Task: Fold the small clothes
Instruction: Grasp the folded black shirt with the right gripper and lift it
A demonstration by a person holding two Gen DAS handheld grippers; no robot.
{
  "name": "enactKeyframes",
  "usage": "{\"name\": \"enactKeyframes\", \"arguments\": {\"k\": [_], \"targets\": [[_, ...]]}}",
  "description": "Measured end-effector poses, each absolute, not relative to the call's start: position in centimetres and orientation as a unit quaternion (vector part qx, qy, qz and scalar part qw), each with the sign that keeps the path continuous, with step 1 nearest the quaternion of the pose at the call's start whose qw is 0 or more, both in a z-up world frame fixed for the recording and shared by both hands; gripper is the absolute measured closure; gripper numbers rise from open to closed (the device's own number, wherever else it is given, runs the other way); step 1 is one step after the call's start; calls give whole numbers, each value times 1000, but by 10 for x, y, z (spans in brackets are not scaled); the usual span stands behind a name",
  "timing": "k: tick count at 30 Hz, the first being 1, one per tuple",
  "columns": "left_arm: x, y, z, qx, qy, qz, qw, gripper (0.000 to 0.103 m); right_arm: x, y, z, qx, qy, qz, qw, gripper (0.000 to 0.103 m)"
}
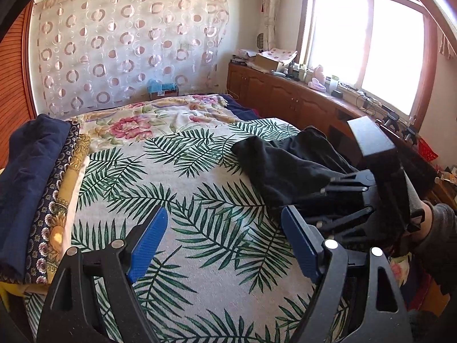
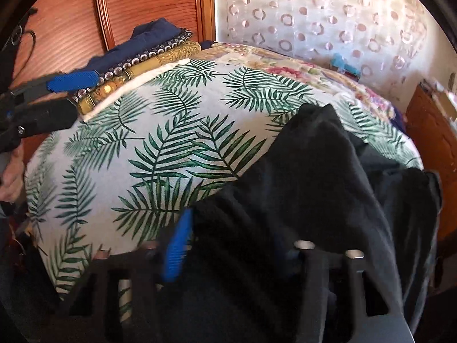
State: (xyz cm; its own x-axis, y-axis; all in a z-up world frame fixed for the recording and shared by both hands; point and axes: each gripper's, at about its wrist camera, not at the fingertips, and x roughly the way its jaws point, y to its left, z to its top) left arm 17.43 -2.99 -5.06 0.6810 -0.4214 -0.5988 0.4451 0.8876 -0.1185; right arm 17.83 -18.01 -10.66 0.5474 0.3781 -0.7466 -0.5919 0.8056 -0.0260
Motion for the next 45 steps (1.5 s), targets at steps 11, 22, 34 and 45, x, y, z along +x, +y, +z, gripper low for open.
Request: {"name": "enactKeyframes", "arguments": {"k": [11,22,34,45], "targets": [[195,-49,-70,20,342,-261,903,21,185,-255,-38,-56,305,224,924,94],[203,-60,-85,17,364,-265,893,21,266,-330,-29,-108,330,62,936,94],[195,-72,-87,28,366,-271,890,20,238,-335,-21,-90,320,28,943,56],[156,-84,-81,38,347,-283,893,21,133,-313,-27,-97,305,86,943,55]]}}
